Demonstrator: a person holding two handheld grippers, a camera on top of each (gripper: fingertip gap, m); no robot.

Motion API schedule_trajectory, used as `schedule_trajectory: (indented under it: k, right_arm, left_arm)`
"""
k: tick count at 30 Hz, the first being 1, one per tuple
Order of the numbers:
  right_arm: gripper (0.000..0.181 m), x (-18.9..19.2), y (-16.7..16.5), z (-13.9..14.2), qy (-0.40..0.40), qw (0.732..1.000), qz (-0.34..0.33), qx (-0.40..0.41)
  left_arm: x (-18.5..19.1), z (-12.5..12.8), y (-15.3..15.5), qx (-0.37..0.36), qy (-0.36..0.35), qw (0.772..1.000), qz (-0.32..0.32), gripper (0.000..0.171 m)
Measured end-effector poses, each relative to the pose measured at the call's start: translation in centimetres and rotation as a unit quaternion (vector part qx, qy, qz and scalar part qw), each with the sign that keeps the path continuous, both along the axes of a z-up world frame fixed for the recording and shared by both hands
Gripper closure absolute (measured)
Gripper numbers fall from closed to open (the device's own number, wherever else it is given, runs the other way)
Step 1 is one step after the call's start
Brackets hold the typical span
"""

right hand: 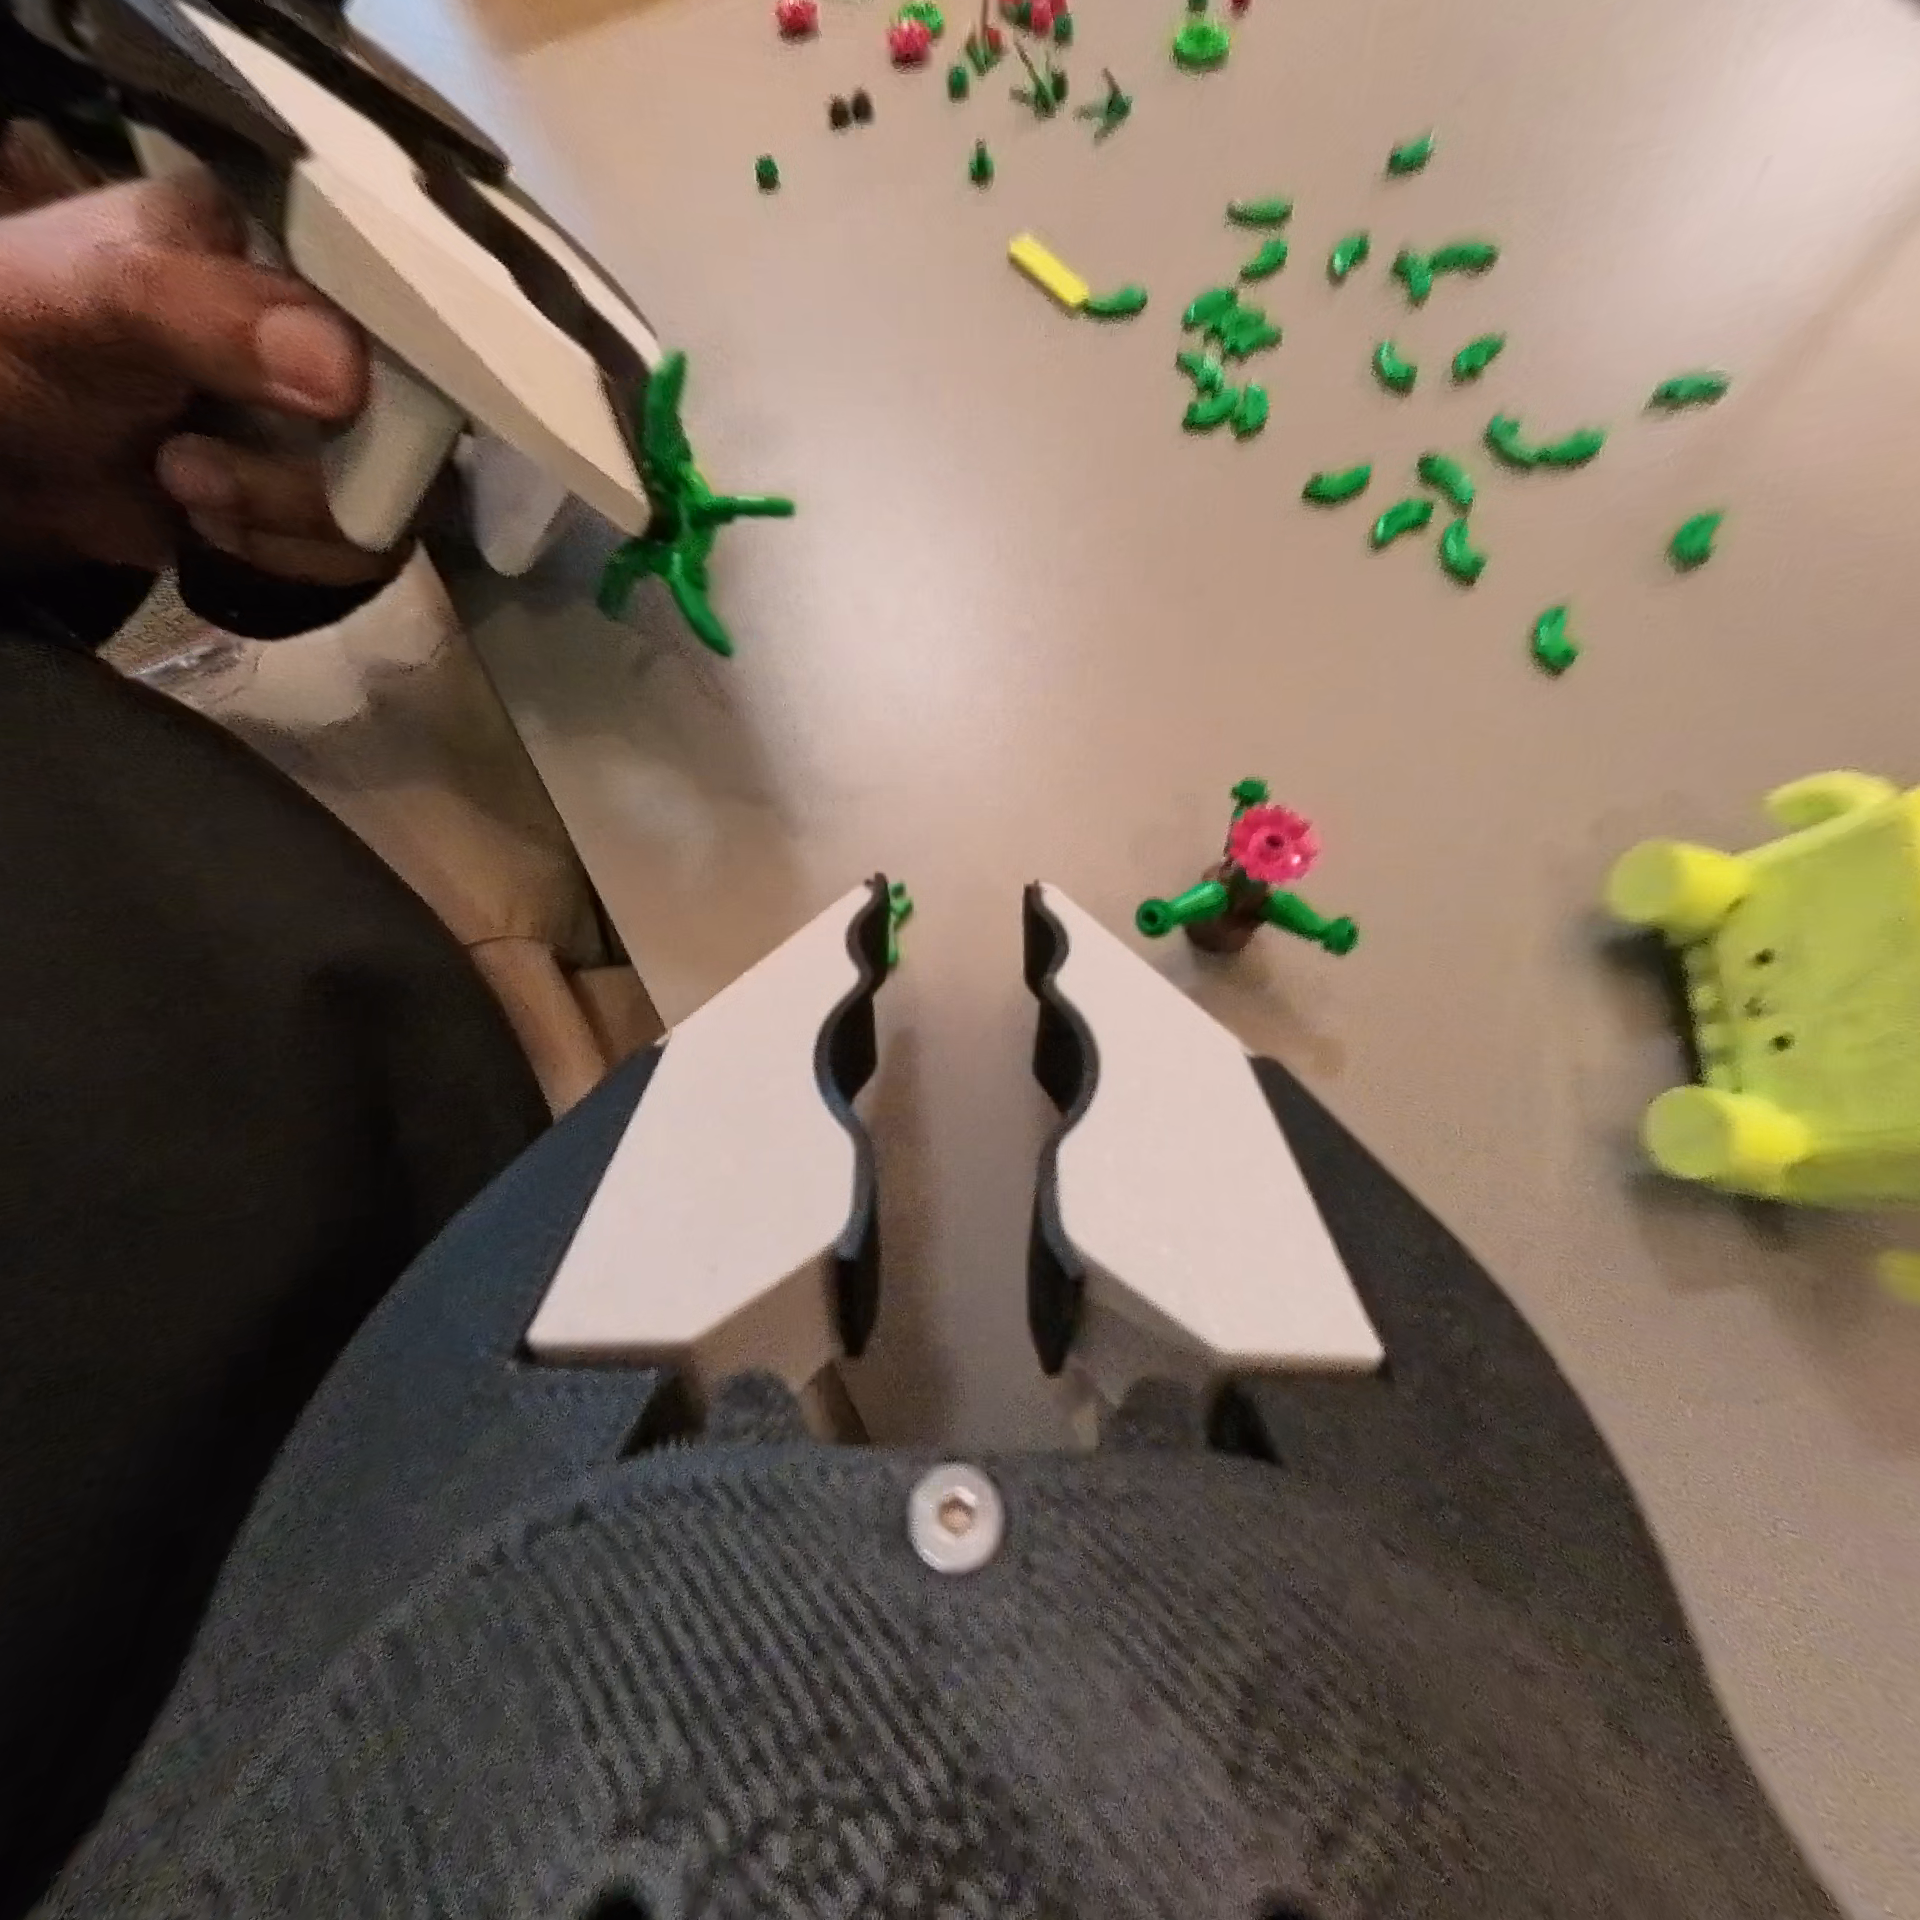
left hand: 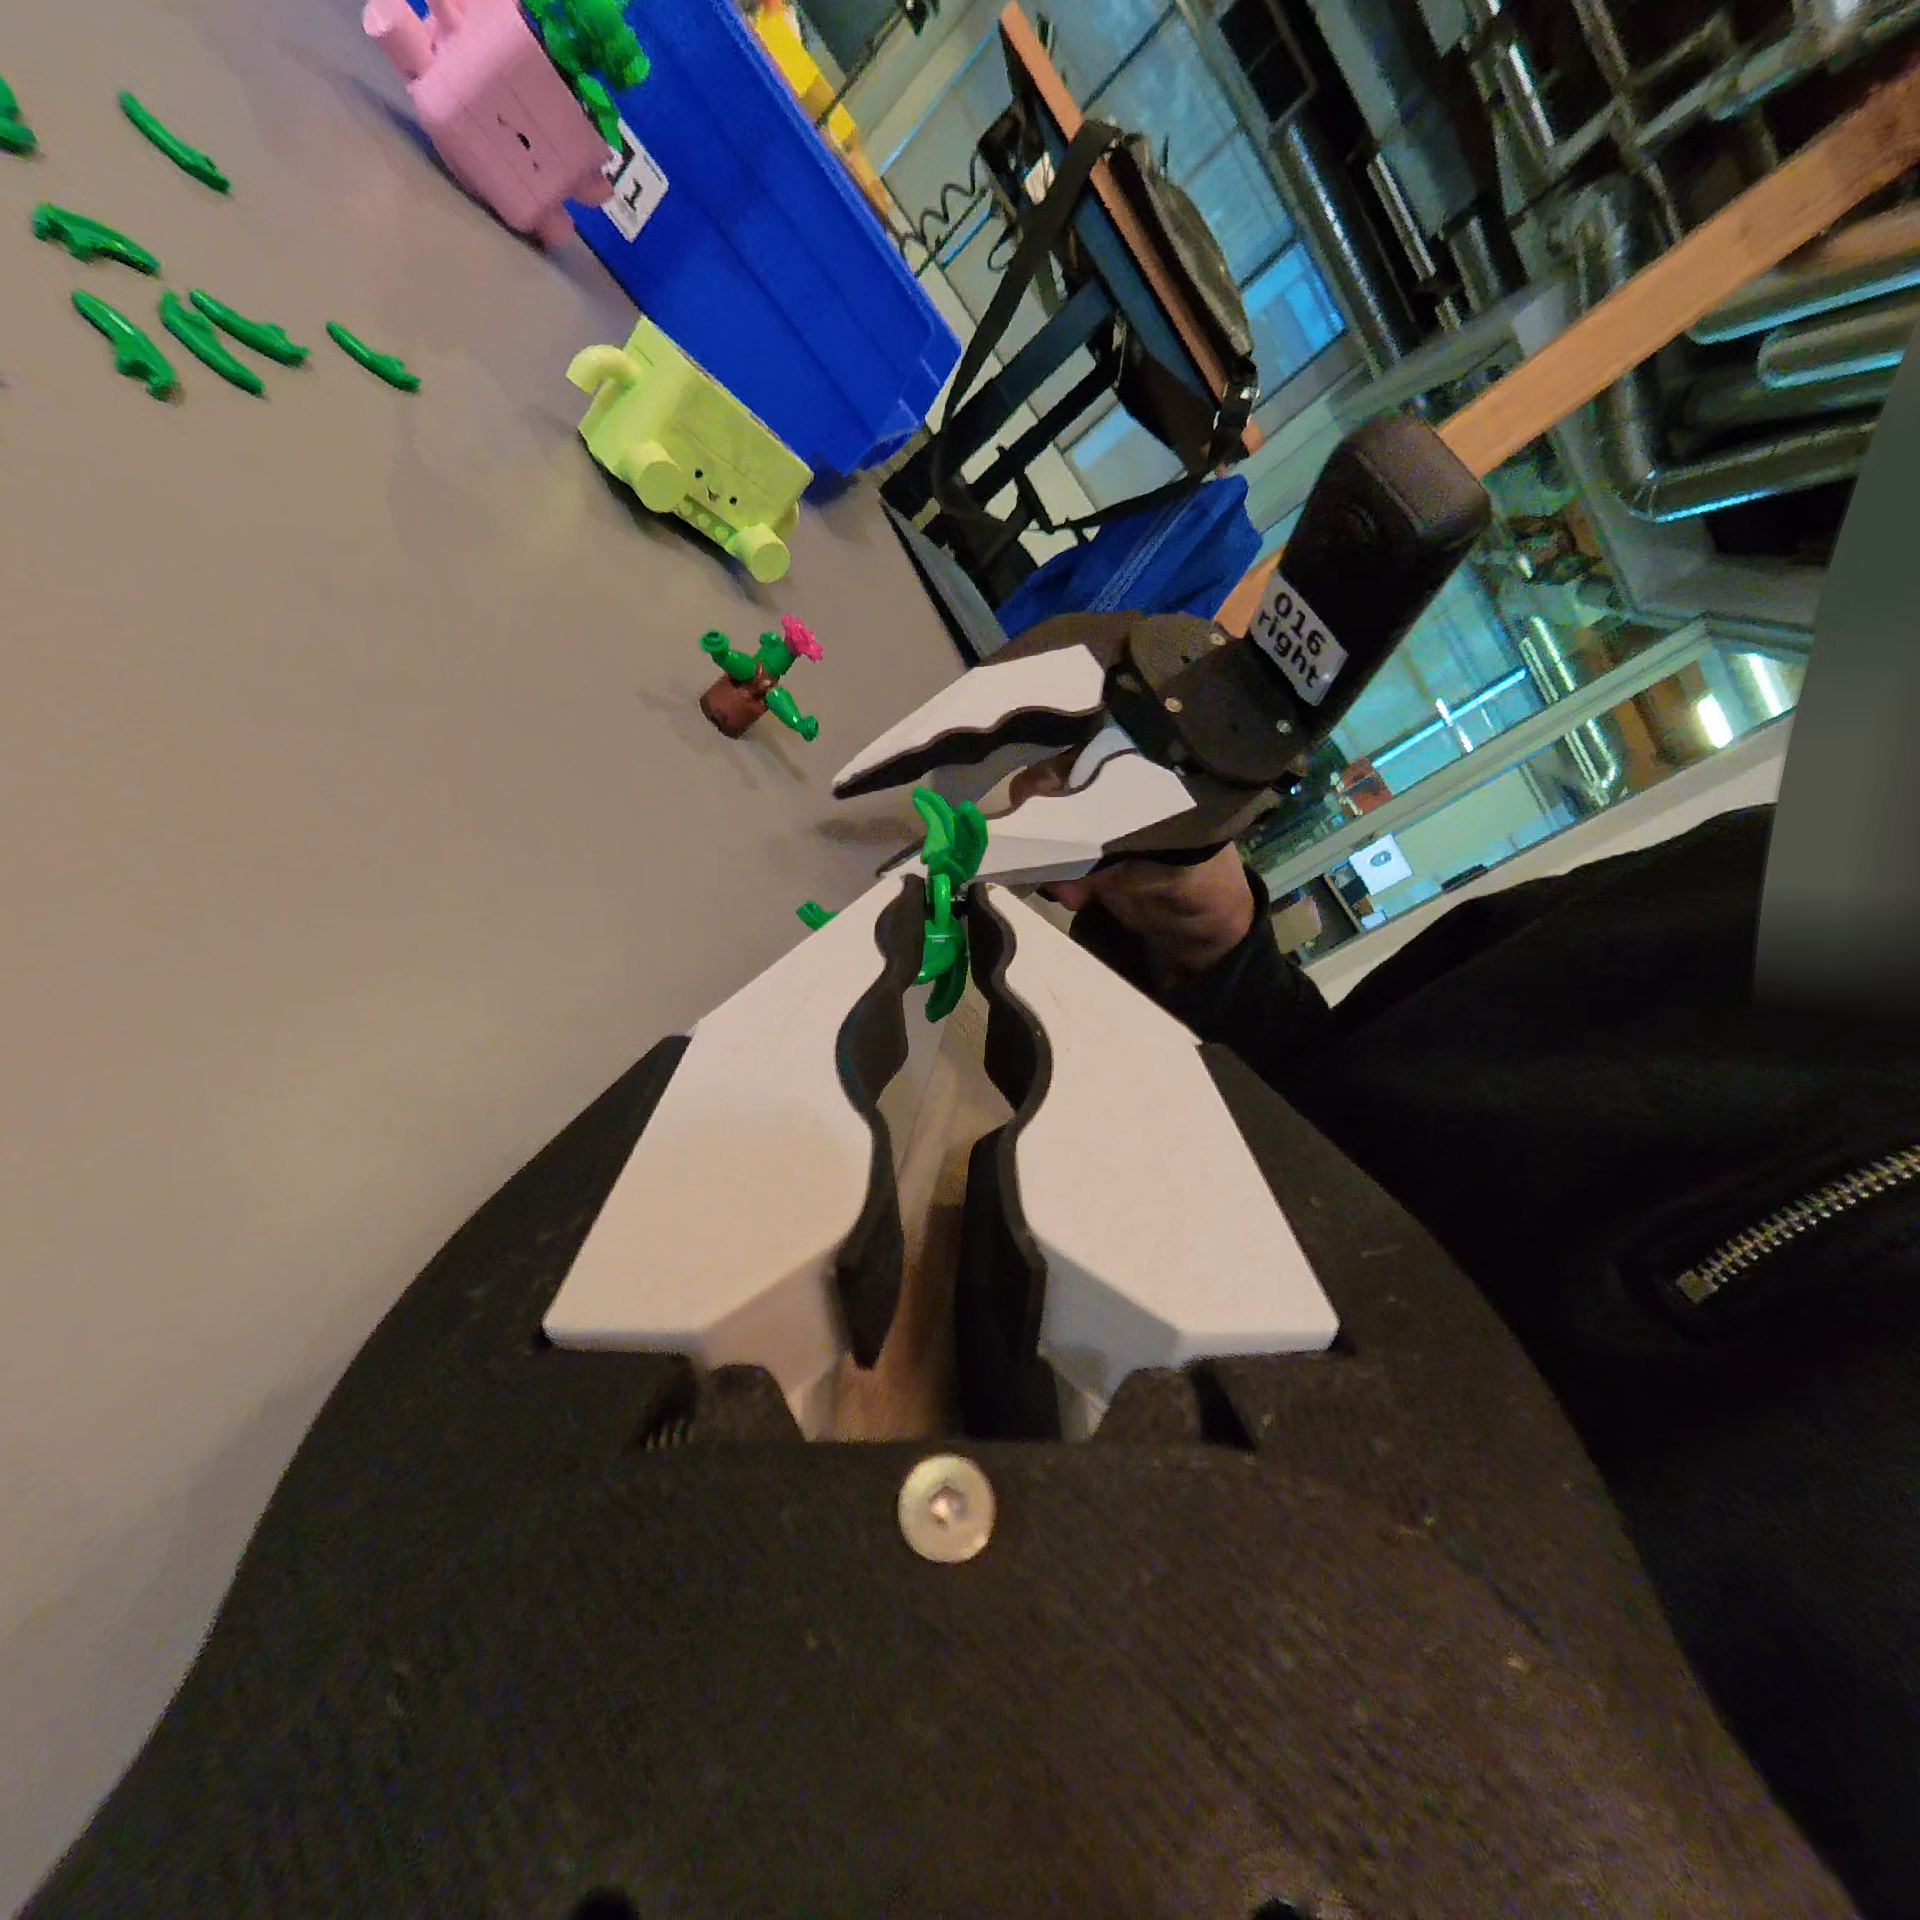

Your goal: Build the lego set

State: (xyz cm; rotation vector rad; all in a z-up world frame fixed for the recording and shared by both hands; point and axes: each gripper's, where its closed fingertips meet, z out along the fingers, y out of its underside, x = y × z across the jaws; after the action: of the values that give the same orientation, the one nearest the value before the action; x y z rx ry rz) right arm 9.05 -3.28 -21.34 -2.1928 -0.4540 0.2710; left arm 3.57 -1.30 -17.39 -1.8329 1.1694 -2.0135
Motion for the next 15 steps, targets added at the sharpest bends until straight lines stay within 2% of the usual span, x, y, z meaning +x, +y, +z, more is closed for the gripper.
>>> schedule_trajectory:
  k: [4, 8, 15]
  right_arm:
    - [0.154, -0.3, -0.2, -2.0, -0.033, 0.999, 0.005, -0.025]
    - [0.155, -2.4, -0.3, -2.2, -0.001, 0.999, 0.024, -0.027]
    - [0.173, -3.7, -0.9, -2.2, -0.013, 1.0, 0.026, -0.003]
  left_arm:
    - [0.3, -0.8, -0.8, 0.01, 0.021, 1.0, -0.01, 0.166]
    - [0.4, -1.5, -1.8, 0.007, 0.041, 0.999, -0.021, 0.166]
    - [-0.3, -2.2, -2.5, 0.002, 0.058, 0.998, -0.015, 0.166]
